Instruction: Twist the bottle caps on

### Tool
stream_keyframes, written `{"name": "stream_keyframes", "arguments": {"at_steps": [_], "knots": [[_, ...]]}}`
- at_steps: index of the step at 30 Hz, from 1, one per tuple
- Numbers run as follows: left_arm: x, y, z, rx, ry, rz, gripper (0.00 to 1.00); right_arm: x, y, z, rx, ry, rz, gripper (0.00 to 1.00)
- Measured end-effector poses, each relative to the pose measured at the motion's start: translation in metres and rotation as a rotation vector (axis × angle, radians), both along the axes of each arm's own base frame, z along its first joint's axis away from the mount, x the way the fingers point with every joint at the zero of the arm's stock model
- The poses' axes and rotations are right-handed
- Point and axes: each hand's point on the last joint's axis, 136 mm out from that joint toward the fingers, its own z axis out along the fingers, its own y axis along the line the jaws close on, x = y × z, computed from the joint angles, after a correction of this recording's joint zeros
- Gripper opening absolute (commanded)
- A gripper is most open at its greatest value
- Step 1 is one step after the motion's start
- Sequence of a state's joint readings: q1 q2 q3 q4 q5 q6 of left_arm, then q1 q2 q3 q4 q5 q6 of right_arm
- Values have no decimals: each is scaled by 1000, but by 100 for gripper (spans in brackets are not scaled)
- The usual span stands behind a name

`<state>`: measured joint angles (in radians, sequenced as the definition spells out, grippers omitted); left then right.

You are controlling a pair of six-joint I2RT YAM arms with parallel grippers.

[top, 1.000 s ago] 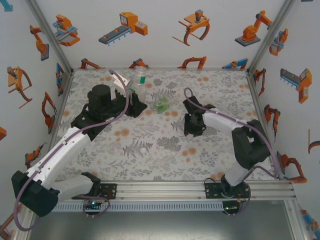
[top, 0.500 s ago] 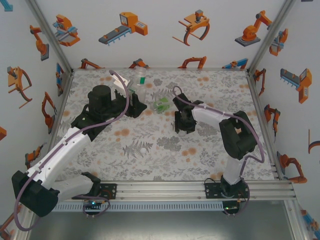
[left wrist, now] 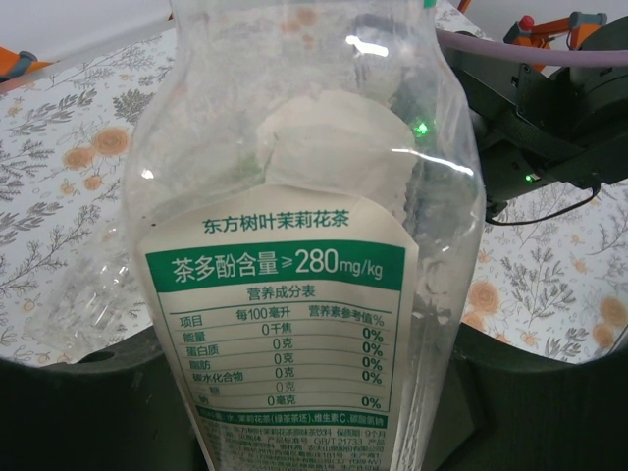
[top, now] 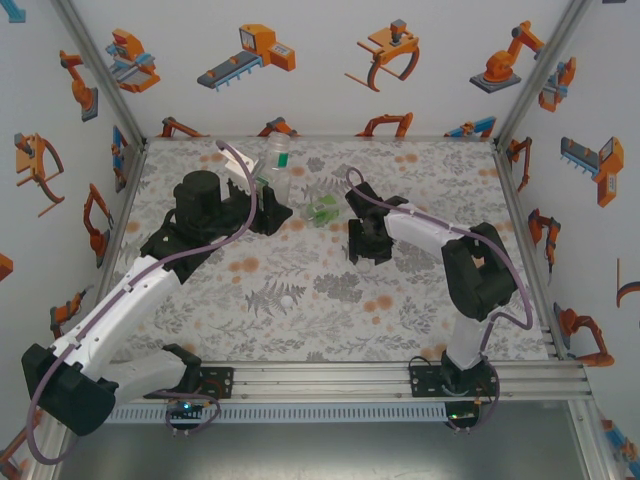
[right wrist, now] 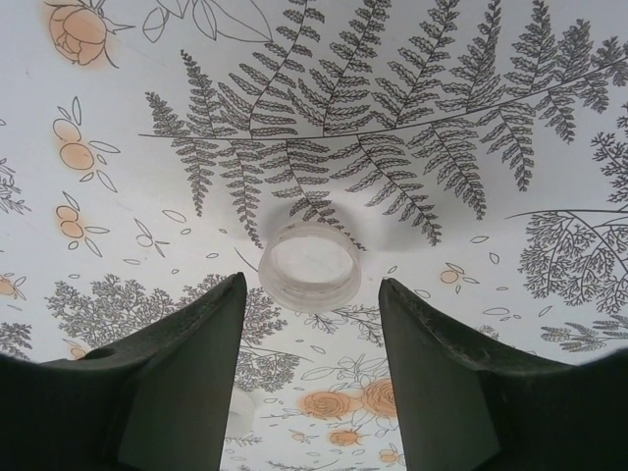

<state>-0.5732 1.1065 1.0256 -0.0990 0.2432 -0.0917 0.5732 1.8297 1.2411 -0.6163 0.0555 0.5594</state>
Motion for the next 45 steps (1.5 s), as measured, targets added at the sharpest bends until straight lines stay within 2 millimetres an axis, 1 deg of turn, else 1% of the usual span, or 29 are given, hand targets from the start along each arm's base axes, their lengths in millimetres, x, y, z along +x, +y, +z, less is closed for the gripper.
{"name": "stream_keyframes", "arguments": {"at_steps": [6, 19, 35, 45], "knots": [[0, 0, 0, -1, 0, -3, 5, -1, 2, 0, 11, 6, 4, 50], [0, 0, 0, -1, 0, -4, 6, -1, 3, 0, 13, 3, 5, 48], [0, 0, 0, -1, 0, -3, 5, 4, 6, 2, 27, -18, 4, 47], [0, 0, 0, -1, 0, -3, 5, 3, 5, 0, 24, -14, 4, 47]]}}
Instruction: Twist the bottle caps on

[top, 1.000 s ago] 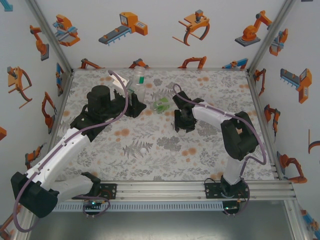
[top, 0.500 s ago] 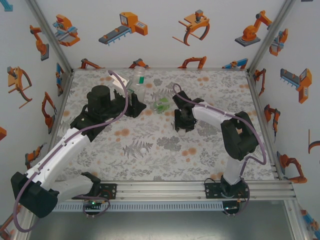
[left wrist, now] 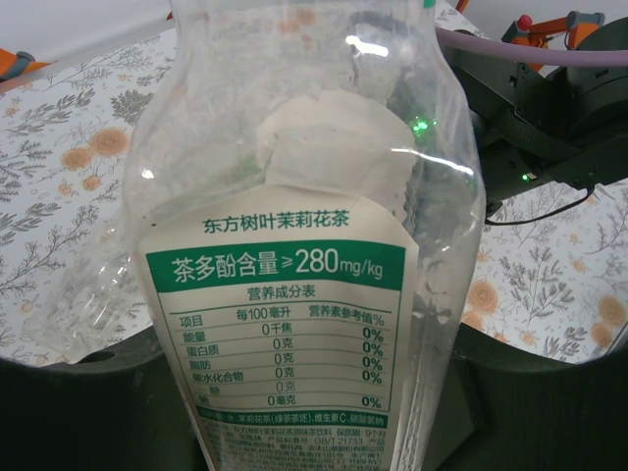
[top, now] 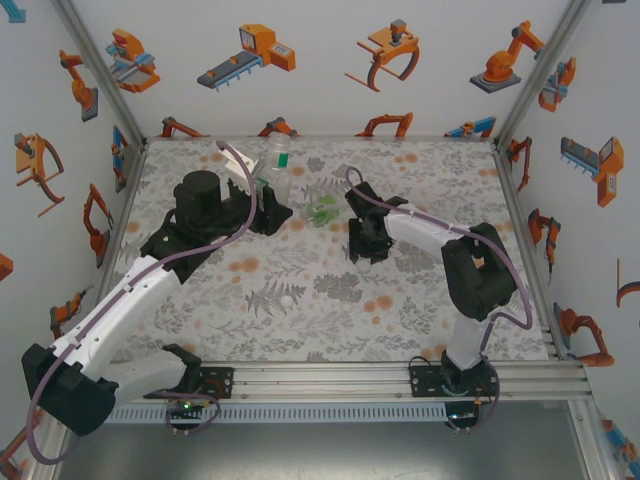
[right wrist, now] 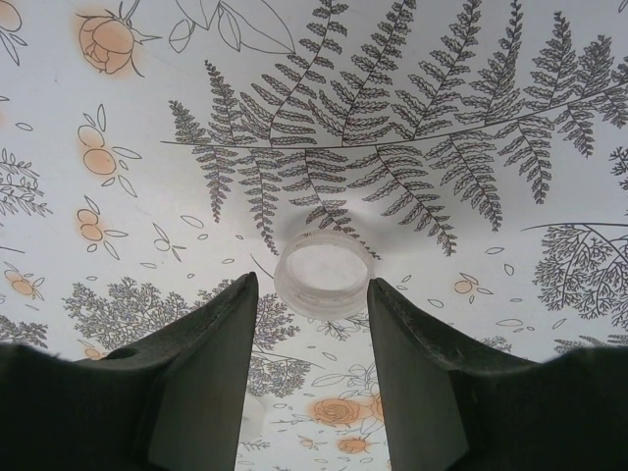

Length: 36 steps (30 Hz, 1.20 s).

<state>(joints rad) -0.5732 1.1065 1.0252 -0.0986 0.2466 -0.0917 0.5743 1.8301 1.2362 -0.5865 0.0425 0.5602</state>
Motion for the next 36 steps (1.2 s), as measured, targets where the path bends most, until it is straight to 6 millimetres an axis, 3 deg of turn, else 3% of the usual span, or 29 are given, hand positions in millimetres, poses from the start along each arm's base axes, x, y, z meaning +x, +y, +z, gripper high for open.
{"name": "stream_keyframes", "arguments": {"at_steps": [15, 28, 32, 36], "knots": [[0, 0, 0, 0, 0, 0, 5, -6, -3, -15, -9, 25, -2, 47], [0, 0, 0, 1, 0, 3, 6, -3, 14, -17, 98, 18, -9, 22], [0, 0, 0, 1, 0, 3, 5, -2, 23, -16, 225, 22, -31, 23], [0, 0, 0, 1, 0, 3, 5, 0, 19, -16, 353, 39, -87, 33]]}}
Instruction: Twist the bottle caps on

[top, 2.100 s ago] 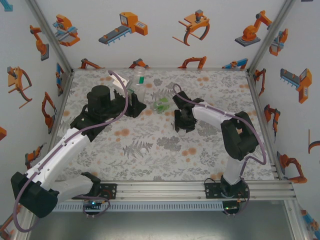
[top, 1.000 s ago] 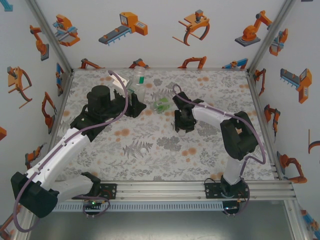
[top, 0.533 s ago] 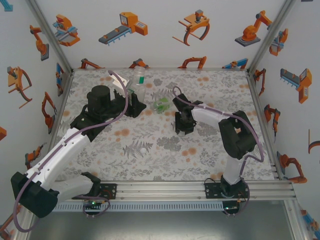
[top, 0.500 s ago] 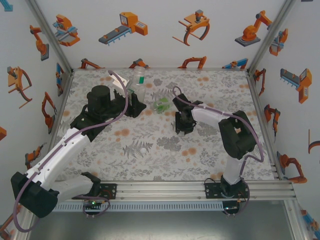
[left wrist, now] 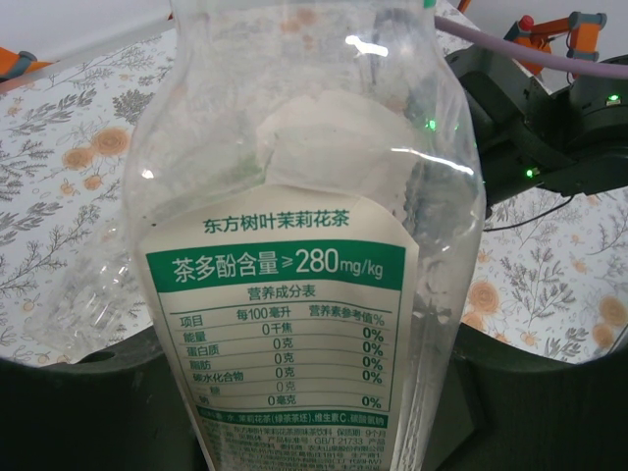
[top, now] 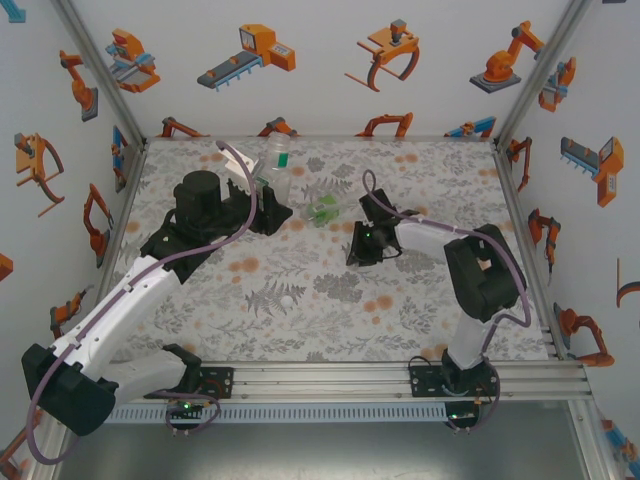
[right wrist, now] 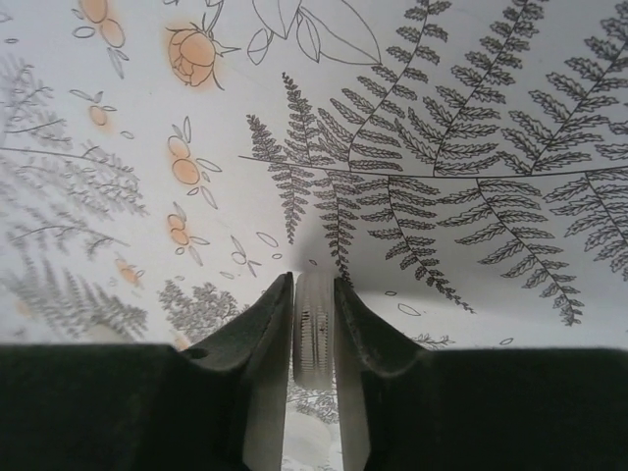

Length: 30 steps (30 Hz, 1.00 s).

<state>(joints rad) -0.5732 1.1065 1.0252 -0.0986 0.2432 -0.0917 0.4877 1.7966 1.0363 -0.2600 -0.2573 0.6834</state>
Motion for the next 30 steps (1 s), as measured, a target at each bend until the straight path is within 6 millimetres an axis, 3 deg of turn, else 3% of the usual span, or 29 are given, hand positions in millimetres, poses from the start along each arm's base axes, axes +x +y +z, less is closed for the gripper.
{"name": "stream_keyframes", "arguments": {"at_steps": [8, 16, 22, 30], "knots": [[0, 0, 0, 0, 0, 0, 6, -3, -23, 2, 77, 15, -82, 41], [0, 0, 0, 0, 0, 0, 6, -4, -27, 4, 9, 28, -60, 49], [0, 0, 0, 0, 0, 0, 6, -2, -24, 3, -160, 30, 19, 55], [0, 0, 0, -1, 1, 0, 7, -3, -8, -1, -306, 31, 130, 56]]}}
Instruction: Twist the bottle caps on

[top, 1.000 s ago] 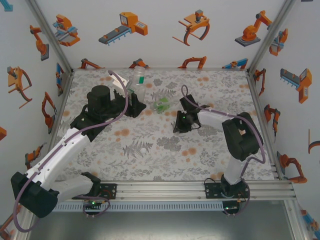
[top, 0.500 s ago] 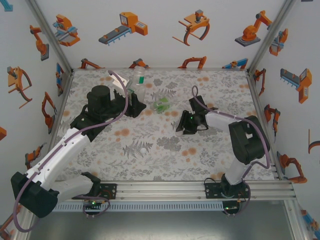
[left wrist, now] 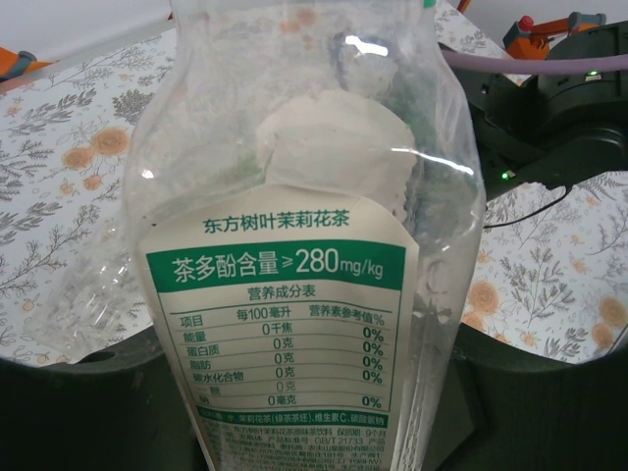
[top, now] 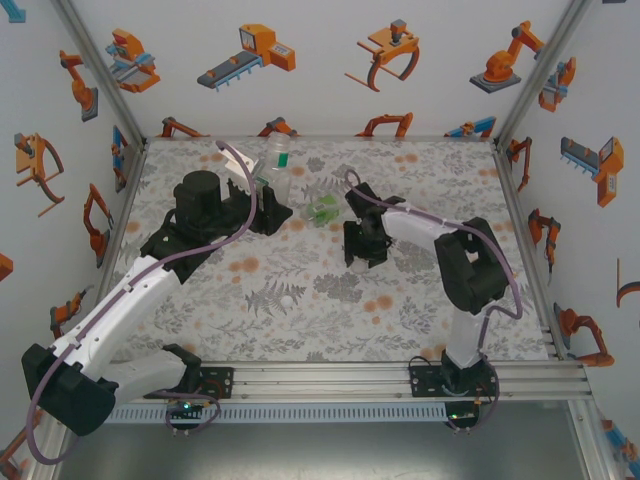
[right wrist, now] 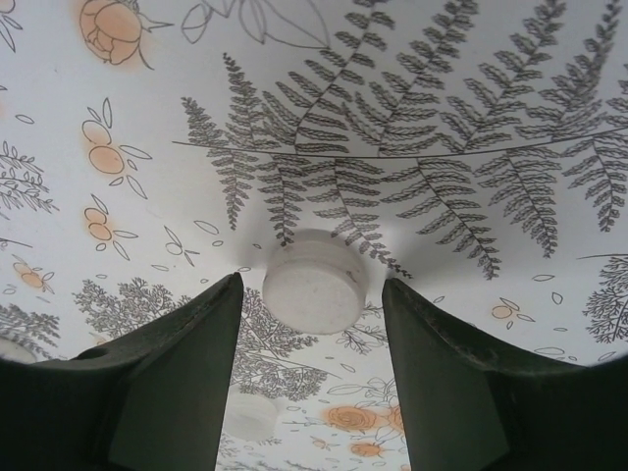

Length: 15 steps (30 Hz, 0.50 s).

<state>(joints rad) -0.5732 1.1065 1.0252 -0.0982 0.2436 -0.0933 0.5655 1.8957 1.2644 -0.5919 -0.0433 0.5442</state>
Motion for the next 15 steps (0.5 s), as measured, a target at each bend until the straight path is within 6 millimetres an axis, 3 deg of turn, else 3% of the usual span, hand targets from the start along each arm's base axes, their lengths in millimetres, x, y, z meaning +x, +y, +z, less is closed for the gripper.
{"name": "stream_keyframes", "arguments": {"at_steps": [15], "knots": [[1, 0, -2, 0, 7, 1, 7, -4, -3, -3, -125, -26, 48, 50]]}}
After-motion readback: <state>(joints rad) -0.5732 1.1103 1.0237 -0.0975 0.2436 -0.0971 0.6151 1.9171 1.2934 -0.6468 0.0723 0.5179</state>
